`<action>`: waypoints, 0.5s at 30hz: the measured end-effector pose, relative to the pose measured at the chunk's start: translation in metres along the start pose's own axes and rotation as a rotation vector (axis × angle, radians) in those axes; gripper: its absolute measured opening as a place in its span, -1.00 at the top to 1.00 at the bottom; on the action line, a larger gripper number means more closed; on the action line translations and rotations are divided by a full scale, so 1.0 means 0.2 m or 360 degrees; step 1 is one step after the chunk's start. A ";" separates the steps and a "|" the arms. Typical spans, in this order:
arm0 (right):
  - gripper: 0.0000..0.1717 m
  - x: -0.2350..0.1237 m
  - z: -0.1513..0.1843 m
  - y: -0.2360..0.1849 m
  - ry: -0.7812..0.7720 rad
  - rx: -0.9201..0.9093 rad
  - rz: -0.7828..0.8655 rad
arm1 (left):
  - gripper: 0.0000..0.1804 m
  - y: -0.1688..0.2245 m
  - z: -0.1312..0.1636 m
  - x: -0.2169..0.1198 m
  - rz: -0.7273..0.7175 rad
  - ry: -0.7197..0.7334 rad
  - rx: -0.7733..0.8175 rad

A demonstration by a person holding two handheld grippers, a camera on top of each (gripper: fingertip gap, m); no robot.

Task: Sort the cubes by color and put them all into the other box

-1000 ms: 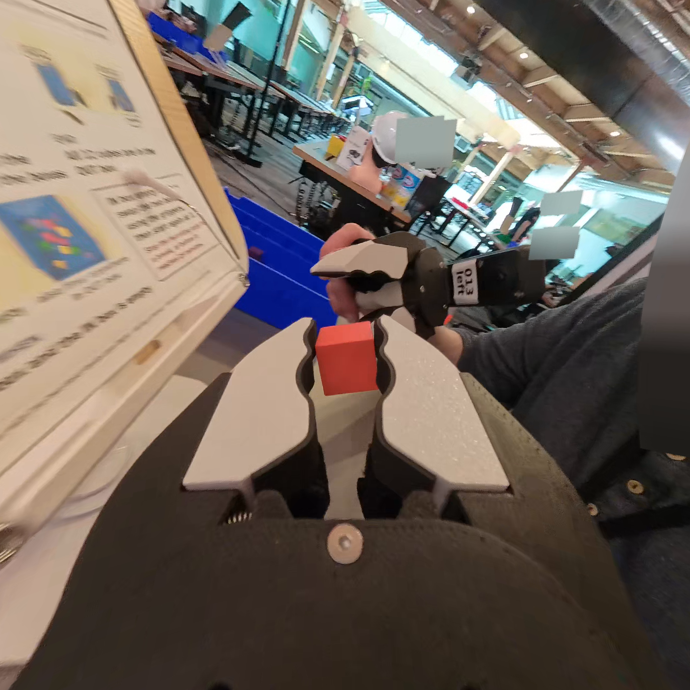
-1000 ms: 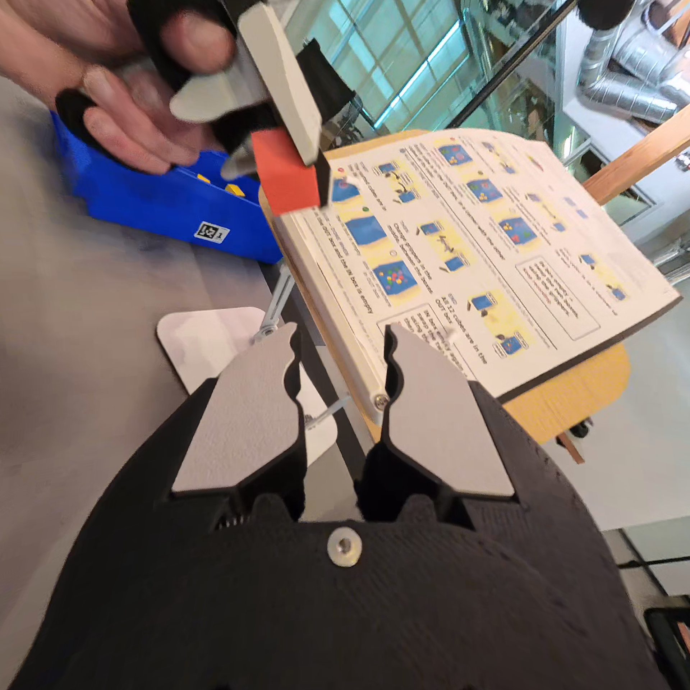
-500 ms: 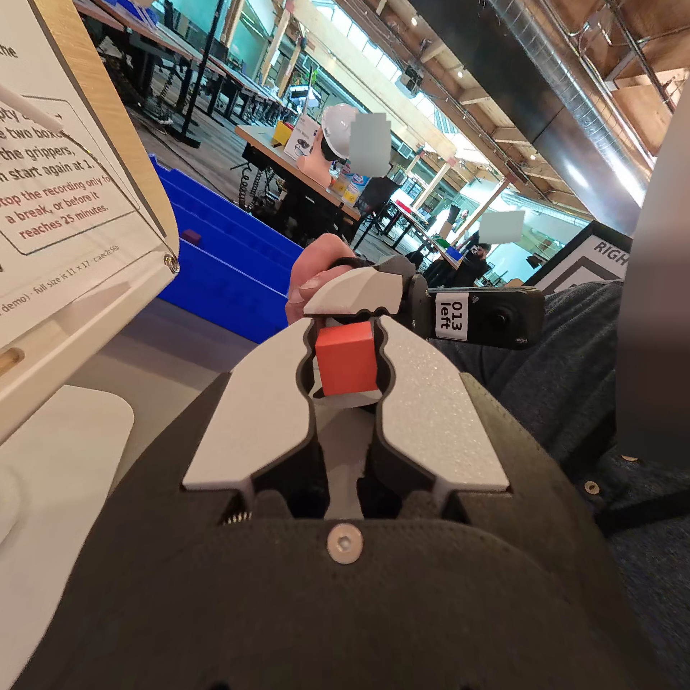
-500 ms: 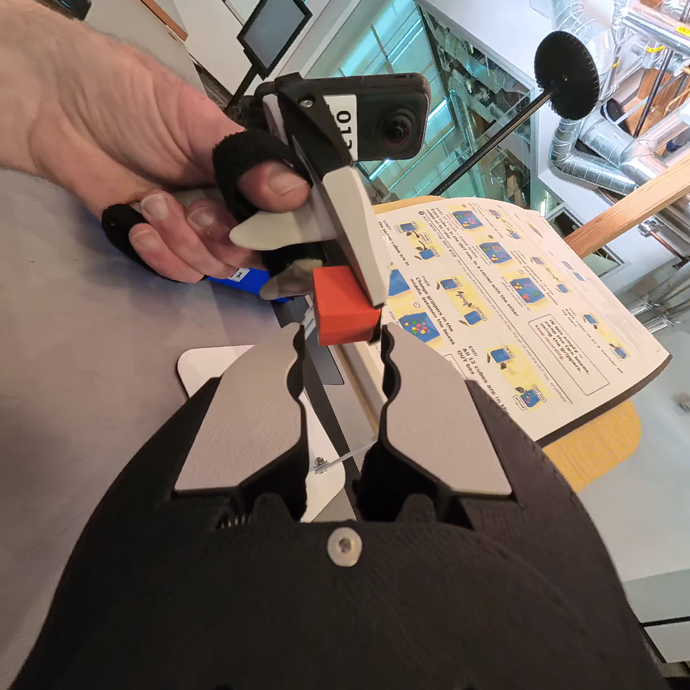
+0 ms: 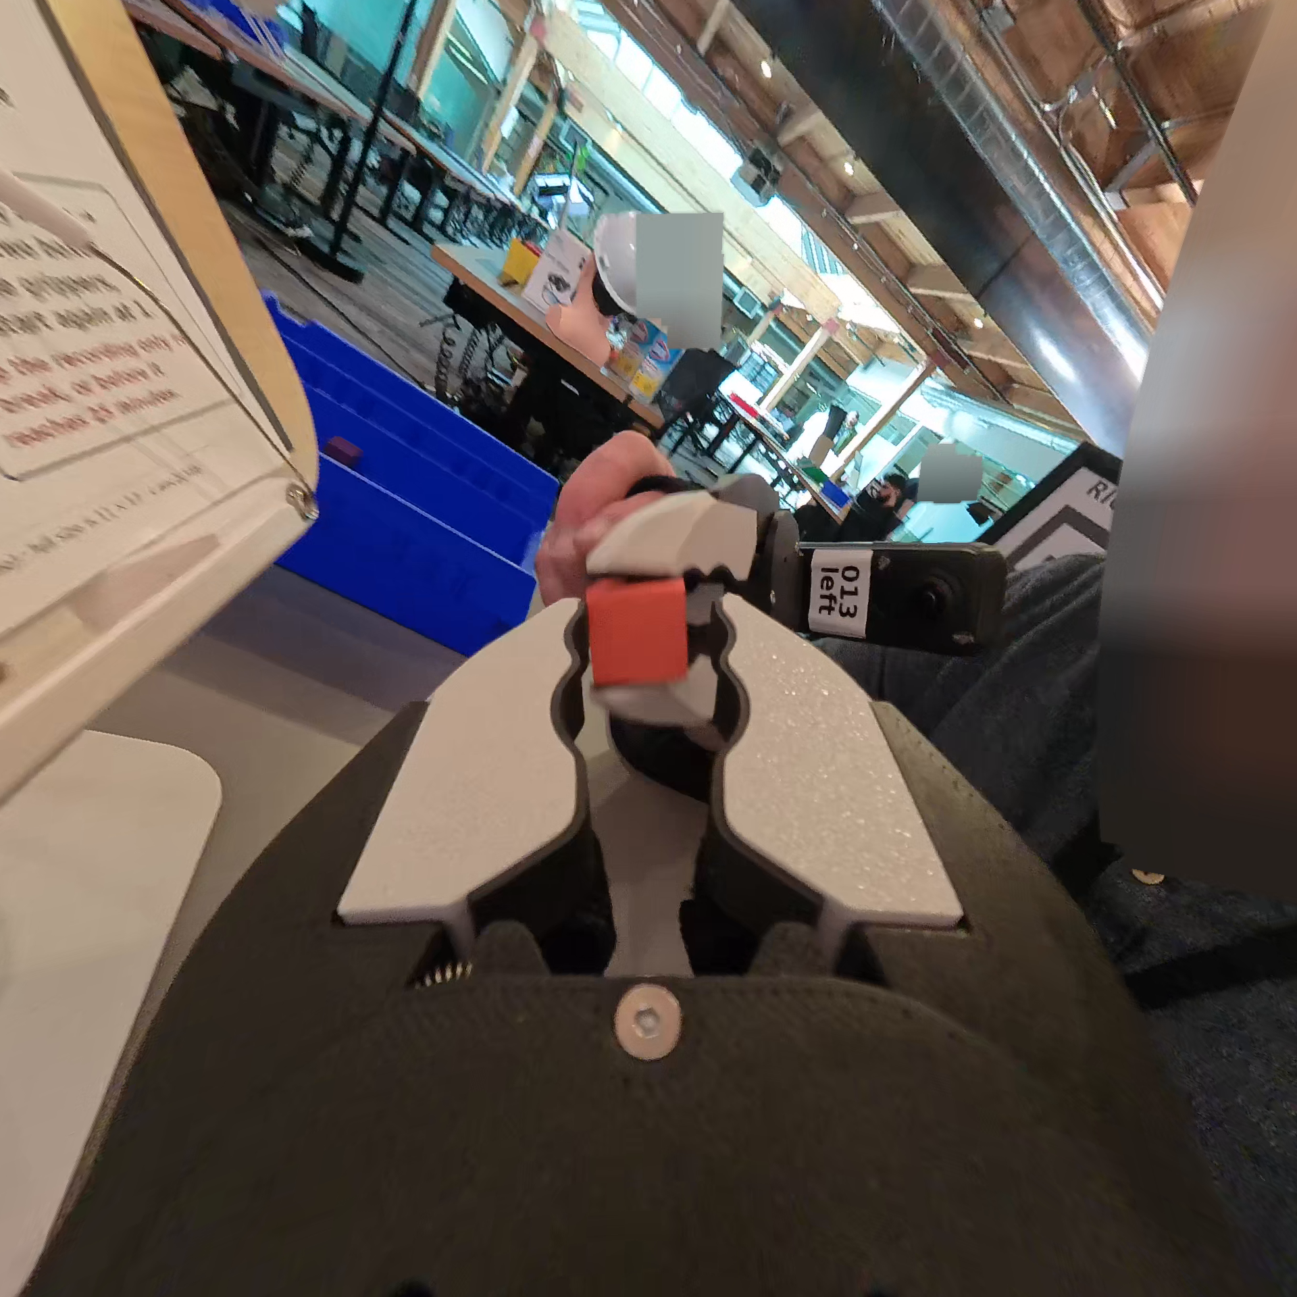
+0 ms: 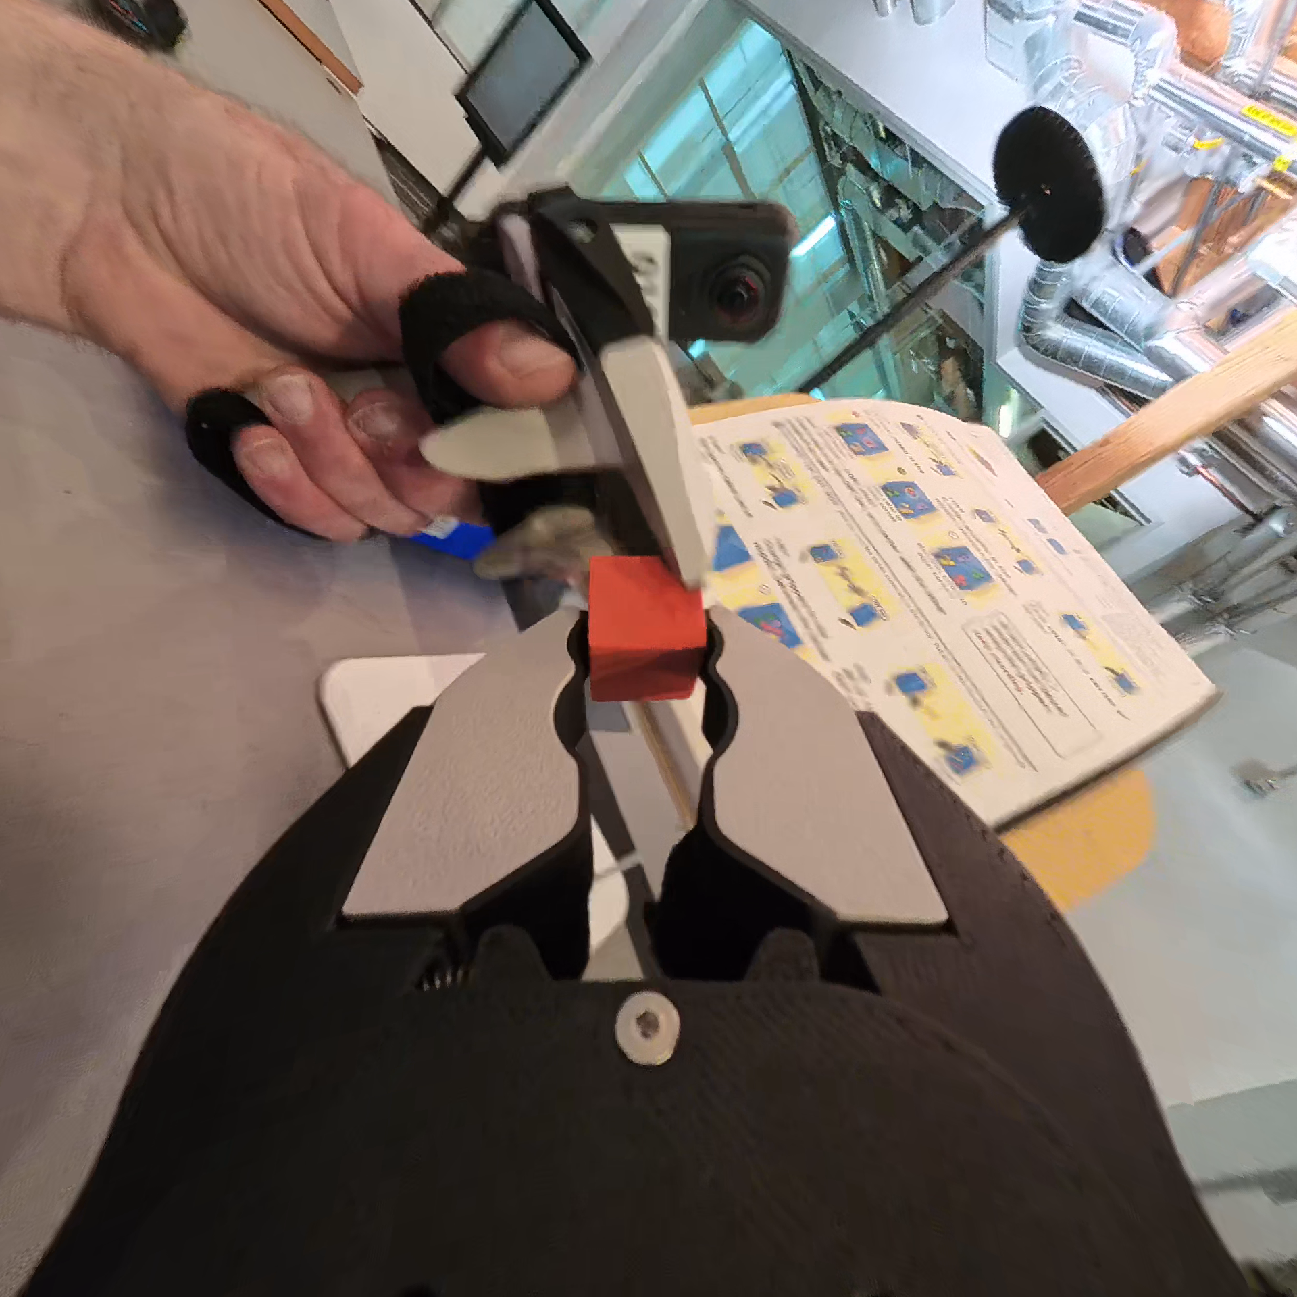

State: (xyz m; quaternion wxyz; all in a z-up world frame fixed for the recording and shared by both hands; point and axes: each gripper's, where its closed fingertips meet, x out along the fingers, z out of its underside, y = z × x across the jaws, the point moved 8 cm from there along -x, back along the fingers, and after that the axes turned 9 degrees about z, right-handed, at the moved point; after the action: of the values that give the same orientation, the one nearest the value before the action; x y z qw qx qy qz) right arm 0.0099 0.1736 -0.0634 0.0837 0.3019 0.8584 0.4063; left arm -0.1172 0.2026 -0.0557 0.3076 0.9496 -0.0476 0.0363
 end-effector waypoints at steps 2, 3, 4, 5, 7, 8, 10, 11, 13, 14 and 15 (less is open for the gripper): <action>0.66 -0.02 0.05 0.11 -0.0086 0.0005 0.0084 | 0.82 0.03 -0.04 -0.06 -0.0026 0.0038 0.0065; 0.66 -0.04 0.10 0.19 -0.0165 0.0018 0.0135 | 0.89 0.05 -0.06 -0.10 -0.0060 0.0054 0.0122; 0.66 -0.06 0.16 0.29 -0.0246 0.0018 0.0234 | 1.00 0.07 -0.08 -0.14 -0.0109 0.0072 0.0182; 0.66 -0.09 0.24 0.38 -0.0350 0.0031 0.0311 | 1.00 0.08 -0.10 -0.19 -0.0178 0.0091 0.0235; 0.66 -0.17 0.43 0.56 -0.0615 0.0089 0.0412 | 1.00 0.11 -0.14 -0.29 -0.0321 0.0120 0.0309; 0.65 -0.23 0.52 0.64 -0.0732 0.0111 0.0499 | 1.00 0.12 -0.16 -0.35 -0.0385 0.0144 0.0337; 0.65 -0.33 0.72 0.75 -0.1042 0.0220 0.0514 | 1.00 0.13 -0.19 -0.44 -0.0526 0.0176 0.0381; 0.66 -0.38 0.81 0.78 -0.1156 0.0249 0.0535 | 1.00 0.13 -0.20 -0.48 -0.0600 0.0174 0.0393; 0.65 -0.47 1.00 0.80 -0.1437 0.0351 0.0480 | 1.00 0.13 -0.21 -0.56 -0.0735 0.0162 0.0408; 0.65 -0.50 1.08 0.79 -0.1569 0.0401 0.0416 | 1.00 0.13 -0.21 -0.60 -0.0795 0.0162 0.0411; 0.65 -0.53 1.14 0.77 -0.1648 0.0437 0.0373 | 1.00 0.12 -0.21 -0.64 -0.0851 0.0166 0.0410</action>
State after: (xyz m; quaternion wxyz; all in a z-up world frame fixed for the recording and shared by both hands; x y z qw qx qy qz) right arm 0.2531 0.3344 -0.1089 0.4092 0.5642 0.7108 0.0956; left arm -0.2495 0.2166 -0.0199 0.1854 0.9565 0.2249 0.0086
